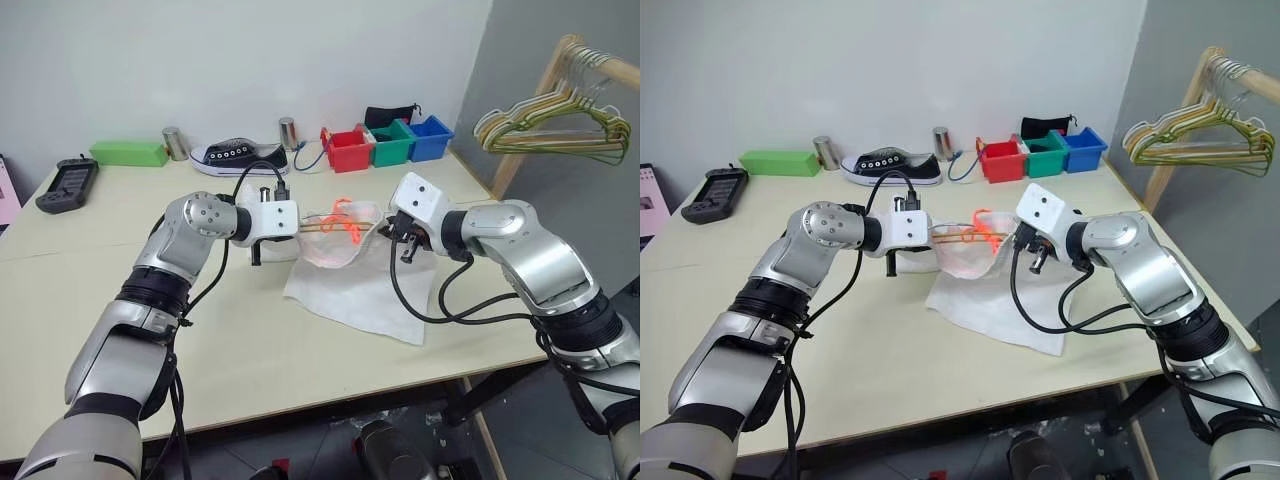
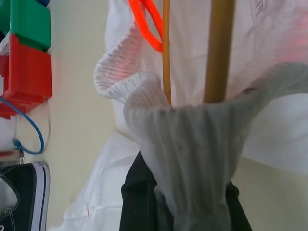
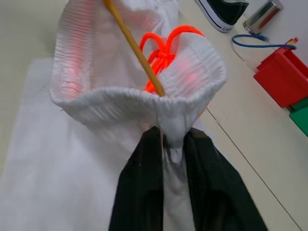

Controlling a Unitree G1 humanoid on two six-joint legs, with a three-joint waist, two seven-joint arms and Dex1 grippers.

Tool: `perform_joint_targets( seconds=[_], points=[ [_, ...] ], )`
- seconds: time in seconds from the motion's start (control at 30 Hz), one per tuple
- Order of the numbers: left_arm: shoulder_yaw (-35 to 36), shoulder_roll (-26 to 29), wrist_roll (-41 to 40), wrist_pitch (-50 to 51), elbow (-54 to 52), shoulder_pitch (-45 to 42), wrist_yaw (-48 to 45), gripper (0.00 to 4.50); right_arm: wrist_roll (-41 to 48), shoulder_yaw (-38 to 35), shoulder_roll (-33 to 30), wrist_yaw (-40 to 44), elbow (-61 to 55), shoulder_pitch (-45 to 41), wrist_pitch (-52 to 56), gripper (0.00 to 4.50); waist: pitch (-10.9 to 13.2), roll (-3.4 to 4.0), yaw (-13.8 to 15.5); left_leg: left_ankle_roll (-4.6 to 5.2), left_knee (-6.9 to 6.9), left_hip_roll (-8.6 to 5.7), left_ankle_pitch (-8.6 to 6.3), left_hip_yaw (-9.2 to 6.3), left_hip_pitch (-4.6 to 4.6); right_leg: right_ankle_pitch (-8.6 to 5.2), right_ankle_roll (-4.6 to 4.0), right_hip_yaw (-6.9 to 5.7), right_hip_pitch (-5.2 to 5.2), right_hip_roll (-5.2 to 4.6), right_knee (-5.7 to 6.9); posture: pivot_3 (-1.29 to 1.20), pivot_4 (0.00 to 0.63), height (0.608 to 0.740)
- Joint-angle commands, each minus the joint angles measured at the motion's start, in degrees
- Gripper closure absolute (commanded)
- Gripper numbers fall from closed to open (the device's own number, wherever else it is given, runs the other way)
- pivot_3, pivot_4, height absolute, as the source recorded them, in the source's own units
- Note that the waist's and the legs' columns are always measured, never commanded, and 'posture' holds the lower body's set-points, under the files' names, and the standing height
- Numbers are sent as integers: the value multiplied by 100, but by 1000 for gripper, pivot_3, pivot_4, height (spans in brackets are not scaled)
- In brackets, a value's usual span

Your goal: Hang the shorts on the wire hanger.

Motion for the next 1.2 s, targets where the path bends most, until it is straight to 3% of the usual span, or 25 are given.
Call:
perform_joint_targets(
  seconds=[0.03,0.47,0.63,0.73,1.1,1.2],
  points=[
    [222,-42,-211,6,-305,-95,88,4500,-446,168,-146,143,208,-200,-607,2807,0,0,-7,0,0,0,0,1,0,0,0,1,0,0,0,-330,31,740],
    [175,36,-368,154,-1112,160,-187,4500,-2087,829,-190,271,1826,-563,-2677,53,0,0,-103,0,0,-1,0,2,1,0,0,2,2,-1,-1,-323,32,740],
    [181,140,-353,285,-1469,302,-242,4500,-2460,832,-111,304,2370,-597,-3279,53,0,0,-111,1,0,-2,1,1,2,0,0,2,3,0,1,-295,27,740],
    [184,184,-327,337,-1574,365,-215,4500,-2516,743,-35,373,2493,-592,-3426,621,0,0,-116,1,0,-2,1,1,5,0,0,2,4,0,1,-277,25,740],
    [175,192,-320,339,-1537,283,-138,4500,-2581,546,127,479,2553,-482,-3471,3419,0,0,-80,0,0,-3,0,-1,25,0,0,1,28,-1,-1,-278,24,740],
    [159,193,-312,304,-1501,263,-117,4500,-2613,499,126,481,2545,-437,-3469,3777,0,0,-79,0,0,-3,0,-1,29,0,0,1,31,-1,-1,-280,24,740]
  ],
)
